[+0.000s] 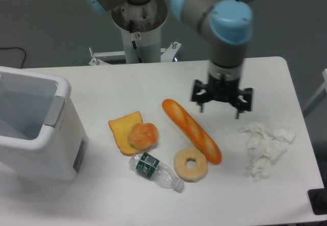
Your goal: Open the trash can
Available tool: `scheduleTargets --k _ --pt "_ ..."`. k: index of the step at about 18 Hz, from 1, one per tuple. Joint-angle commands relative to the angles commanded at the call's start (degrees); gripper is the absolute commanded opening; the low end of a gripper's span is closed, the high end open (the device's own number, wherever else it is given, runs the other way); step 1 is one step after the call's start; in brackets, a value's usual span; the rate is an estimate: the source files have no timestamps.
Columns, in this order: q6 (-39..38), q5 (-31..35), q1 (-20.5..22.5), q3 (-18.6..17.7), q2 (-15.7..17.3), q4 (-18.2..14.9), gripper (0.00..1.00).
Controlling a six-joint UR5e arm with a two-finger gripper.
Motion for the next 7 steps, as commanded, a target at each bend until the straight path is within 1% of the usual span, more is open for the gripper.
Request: scheduleTargets --k 2,5,7 --pt "1.3 -0.4 2.4 0.3 -0.4 0.0 1.00" --pt "2.0 0.1 2.7 0.4 -1.1 -0.1 1.00" --pt "2.0 0.0 4.0 0.7 -1.1 -0.3 1.00"
